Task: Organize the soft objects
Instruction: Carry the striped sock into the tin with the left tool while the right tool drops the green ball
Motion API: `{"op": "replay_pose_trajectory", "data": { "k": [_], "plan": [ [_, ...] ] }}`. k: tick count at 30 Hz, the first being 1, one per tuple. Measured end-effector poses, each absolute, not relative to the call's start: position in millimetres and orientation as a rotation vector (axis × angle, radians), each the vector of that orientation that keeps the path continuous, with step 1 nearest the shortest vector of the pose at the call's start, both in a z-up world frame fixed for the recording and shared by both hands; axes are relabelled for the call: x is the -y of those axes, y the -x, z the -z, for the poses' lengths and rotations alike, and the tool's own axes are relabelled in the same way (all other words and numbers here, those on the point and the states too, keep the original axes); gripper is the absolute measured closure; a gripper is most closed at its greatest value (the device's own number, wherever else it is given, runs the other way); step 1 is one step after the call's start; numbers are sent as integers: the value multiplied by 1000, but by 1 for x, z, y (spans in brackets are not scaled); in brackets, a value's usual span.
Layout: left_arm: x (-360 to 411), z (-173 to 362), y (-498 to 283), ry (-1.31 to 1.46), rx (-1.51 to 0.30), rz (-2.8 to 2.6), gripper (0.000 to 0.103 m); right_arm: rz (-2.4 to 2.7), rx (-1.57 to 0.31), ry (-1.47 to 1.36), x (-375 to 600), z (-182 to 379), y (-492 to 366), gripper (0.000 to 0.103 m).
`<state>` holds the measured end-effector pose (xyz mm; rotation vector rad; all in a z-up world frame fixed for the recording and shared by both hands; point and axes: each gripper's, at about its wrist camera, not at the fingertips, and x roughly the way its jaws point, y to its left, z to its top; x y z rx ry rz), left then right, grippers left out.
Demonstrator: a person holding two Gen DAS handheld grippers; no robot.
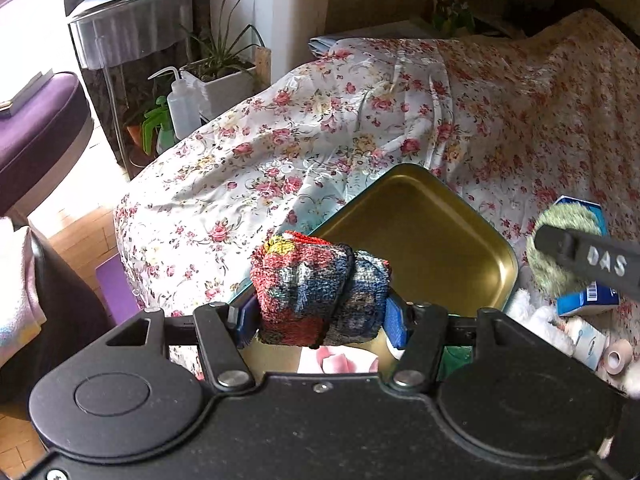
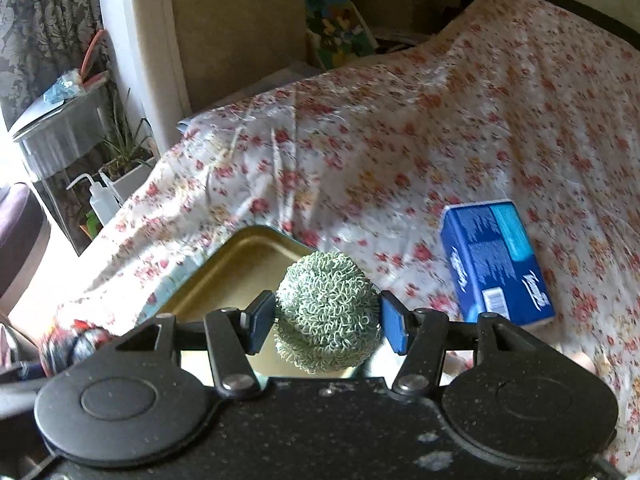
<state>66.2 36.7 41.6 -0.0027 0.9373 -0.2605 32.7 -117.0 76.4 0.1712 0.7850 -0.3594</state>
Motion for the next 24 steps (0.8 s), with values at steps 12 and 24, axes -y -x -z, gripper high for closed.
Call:
{"op": "replay_pose_trajectory", "data": {
  "k": [12,24],
  "plan": [
    [-41,-37,-78,34,-964,228,46,371,-824,-148,112,-71,-67,47],
    [-32,-36,-78,26,-975,222,34,363,-837,-163,113,-62,-81,42]
  ]
}}
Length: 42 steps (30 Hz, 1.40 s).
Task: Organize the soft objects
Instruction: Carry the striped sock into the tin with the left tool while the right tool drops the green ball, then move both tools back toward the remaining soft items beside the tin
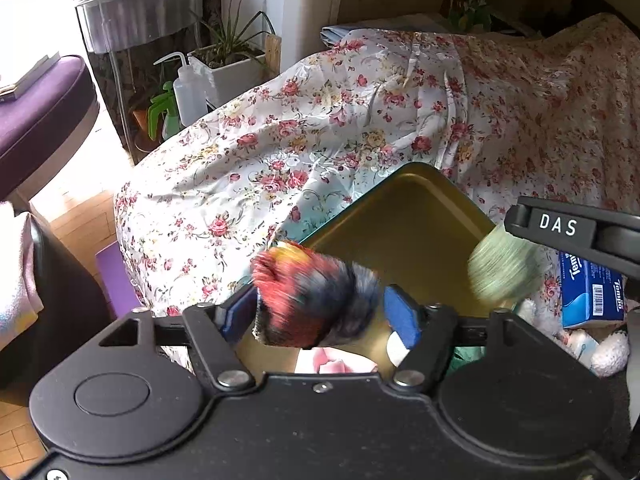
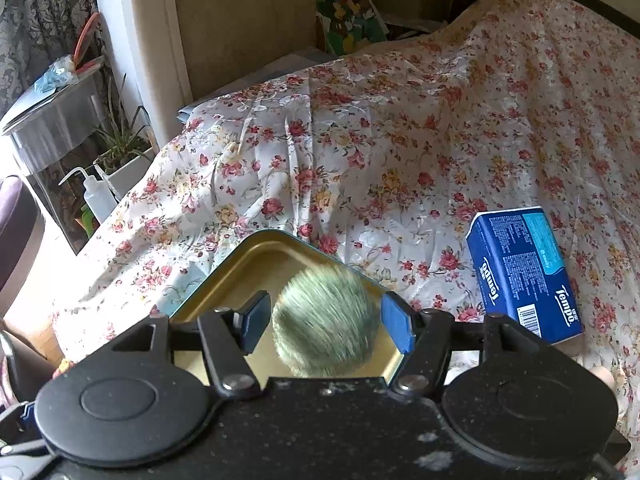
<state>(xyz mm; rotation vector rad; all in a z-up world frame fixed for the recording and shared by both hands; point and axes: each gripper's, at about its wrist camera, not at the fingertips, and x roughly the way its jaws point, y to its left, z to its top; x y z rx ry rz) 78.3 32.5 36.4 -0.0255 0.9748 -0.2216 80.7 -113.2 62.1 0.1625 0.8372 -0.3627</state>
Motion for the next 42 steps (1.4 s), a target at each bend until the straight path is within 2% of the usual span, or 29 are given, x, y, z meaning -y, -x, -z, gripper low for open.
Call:
{"op": "replay_pose_trajectory", "data": {
  "k": [3,35,39,42],
  "plan": [
    [-32,-38,-78,10,-958,215,34,358,-834,-161,113,-61,-81,38],
    [-37,-42,-73,-9,-939,224,31,385,-841,-151,107,-62,-63,38],
    [-36,-44,-70,-18,-929,228,26,392,-840,-158,108,-61,-54,38],
    [-34,-45,-68,-18,-922,238,26,398,-840,-161,110,-60,-47,38]
  ]
}}
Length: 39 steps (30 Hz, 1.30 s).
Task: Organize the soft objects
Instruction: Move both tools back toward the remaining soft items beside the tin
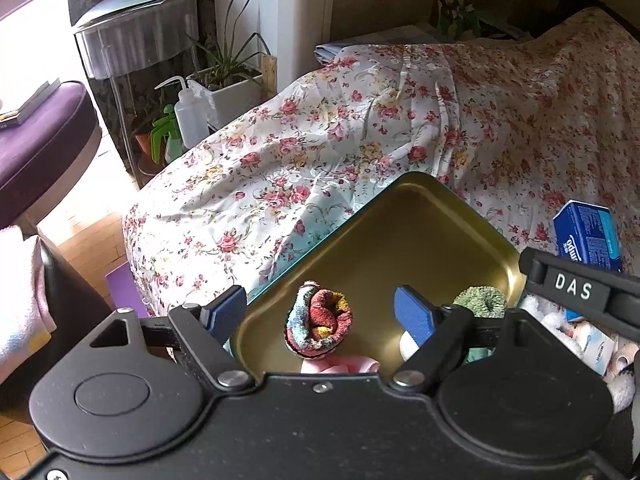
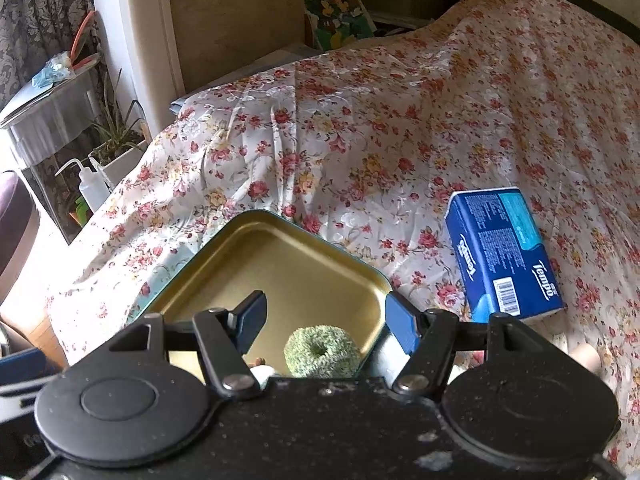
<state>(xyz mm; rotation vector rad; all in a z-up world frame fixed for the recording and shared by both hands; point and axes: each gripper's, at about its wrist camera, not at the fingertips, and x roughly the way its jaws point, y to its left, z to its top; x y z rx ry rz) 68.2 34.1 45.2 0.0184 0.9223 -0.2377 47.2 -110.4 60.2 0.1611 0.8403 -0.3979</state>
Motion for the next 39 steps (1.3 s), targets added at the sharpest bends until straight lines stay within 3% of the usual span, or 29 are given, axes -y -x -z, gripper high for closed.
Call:
{"op": "replay_pose_trajectory", "data": {
  "k": [16,28,39],
  "plan": [
    [4,-42,-46,-88,-905,354,25,499,-823,-196,165,-52,26,37],
    [64,-29,-16,-196,-890,479,21,732,-805,-329,280,-35,93,36],
    [117,-13,-11,-242,-933,540,22,822,-873,-463,364,-1,90,36]
  ]
}}
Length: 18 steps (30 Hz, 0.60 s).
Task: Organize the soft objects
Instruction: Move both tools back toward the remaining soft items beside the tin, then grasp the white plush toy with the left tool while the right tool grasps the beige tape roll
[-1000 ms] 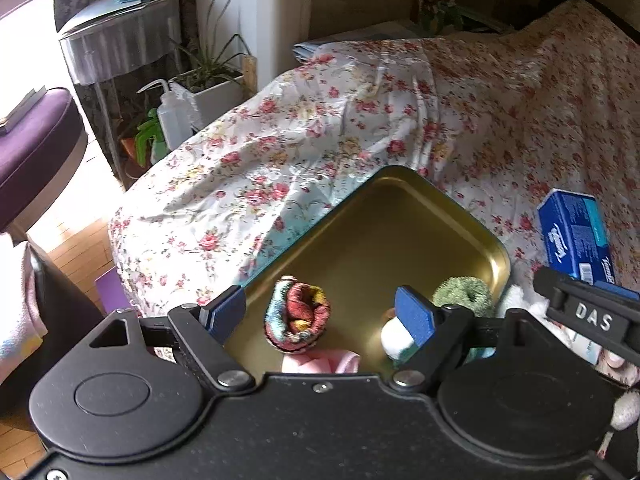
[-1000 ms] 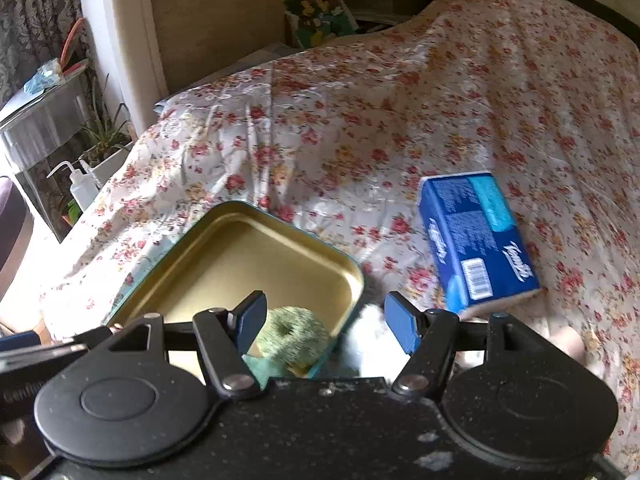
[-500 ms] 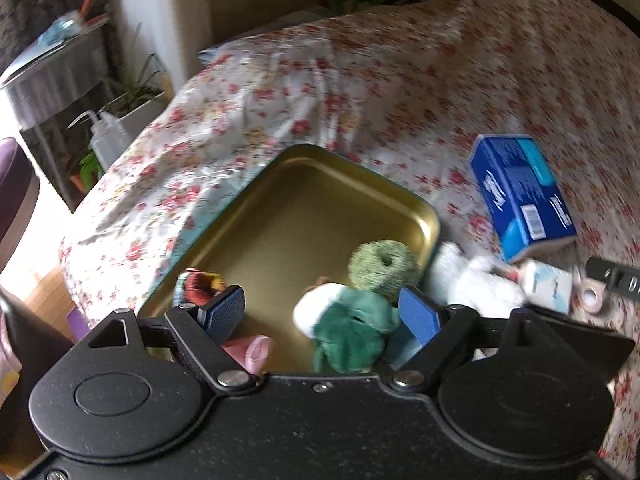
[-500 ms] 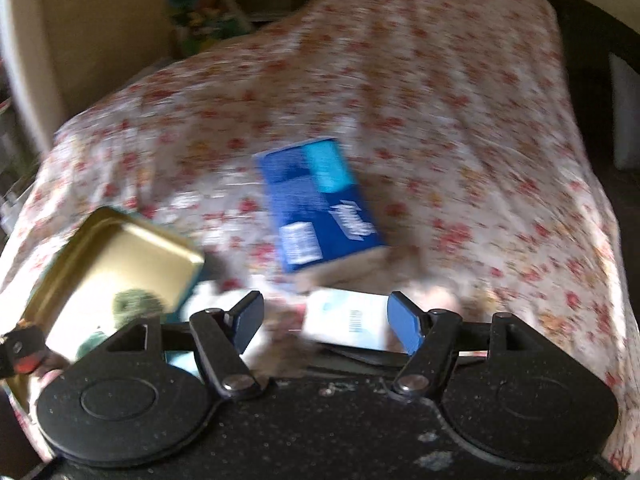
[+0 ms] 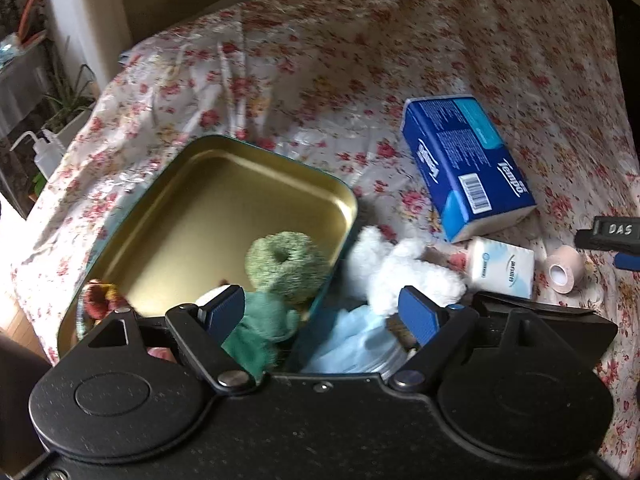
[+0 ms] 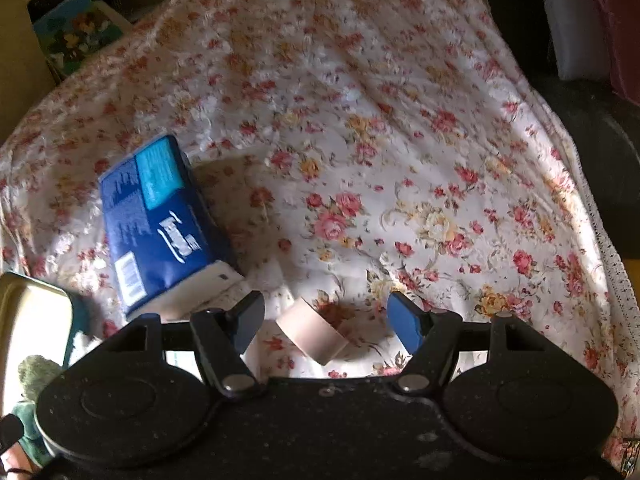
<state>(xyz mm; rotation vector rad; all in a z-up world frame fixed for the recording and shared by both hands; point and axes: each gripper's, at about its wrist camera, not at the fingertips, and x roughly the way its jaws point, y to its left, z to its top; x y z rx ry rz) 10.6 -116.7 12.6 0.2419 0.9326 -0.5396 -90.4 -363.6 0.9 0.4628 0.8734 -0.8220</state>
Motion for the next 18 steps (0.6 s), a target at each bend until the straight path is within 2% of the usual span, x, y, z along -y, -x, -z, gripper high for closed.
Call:
{"op": "replay_pose_trajectory", "data": {
  "k": [11,18],
  "plan": [
    [148,4,-17,-252,-981,539,22,772,-978,-466,375,31,85,36],
    [154,11,-21,-247,-1009,534,22,937,-927,-445,395,27,100,36]
  ]
}}
